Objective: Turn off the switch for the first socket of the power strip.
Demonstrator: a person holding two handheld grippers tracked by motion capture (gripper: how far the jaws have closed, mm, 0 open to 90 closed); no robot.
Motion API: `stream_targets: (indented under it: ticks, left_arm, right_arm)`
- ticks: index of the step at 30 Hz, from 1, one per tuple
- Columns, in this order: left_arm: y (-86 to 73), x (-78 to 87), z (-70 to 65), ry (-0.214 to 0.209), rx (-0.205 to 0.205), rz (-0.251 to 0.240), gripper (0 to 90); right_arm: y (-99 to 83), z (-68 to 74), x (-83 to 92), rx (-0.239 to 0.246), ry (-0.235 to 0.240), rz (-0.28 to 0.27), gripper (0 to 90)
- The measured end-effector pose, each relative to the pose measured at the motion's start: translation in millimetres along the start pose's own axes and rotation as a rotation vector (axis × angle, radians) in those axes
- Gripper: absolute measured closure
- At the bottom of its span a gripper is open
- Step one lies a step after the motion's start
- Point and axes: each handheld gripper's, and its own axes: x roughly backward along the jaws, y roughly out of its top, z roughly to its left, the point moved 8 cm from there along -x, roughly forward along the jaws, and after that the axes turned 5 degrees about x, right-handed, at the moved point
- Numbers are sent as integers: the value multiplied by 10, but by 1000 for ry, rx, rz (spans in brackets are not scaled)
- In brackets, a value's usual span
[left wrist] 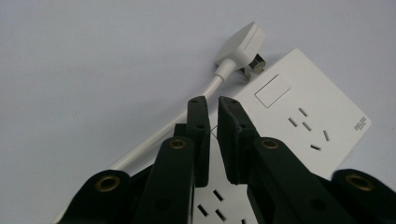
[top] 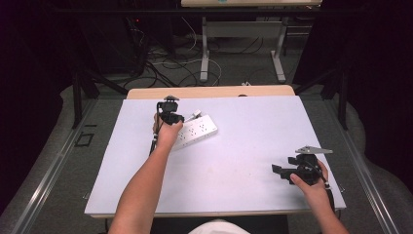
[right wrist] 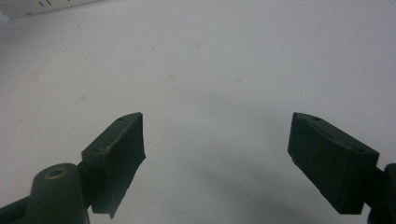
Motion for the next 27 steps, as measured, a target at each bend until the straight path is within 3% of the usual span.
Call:
stream_targets:
  ticks: [8, 18, 22, 27]
  left_arm:
    - [-9, 84, -31, -8, -45, -2, 744]
    - [-72, 201, -107, -33, -111, 14, 521]
    - [-83, 262, -145, -43, -121, -6, 418]
    - [-100, 363, -199, -53, -139, -11, 354]
  right_arm:
    - [0, 0, 4, -5, -2, -1, 180]
    - [3, -3, 7, -8, -1, -6, 179]
    - [1, -4, 6, -10, -1, -6, 180]
    - [1, 1, 6, -10, 0, -5, 180]
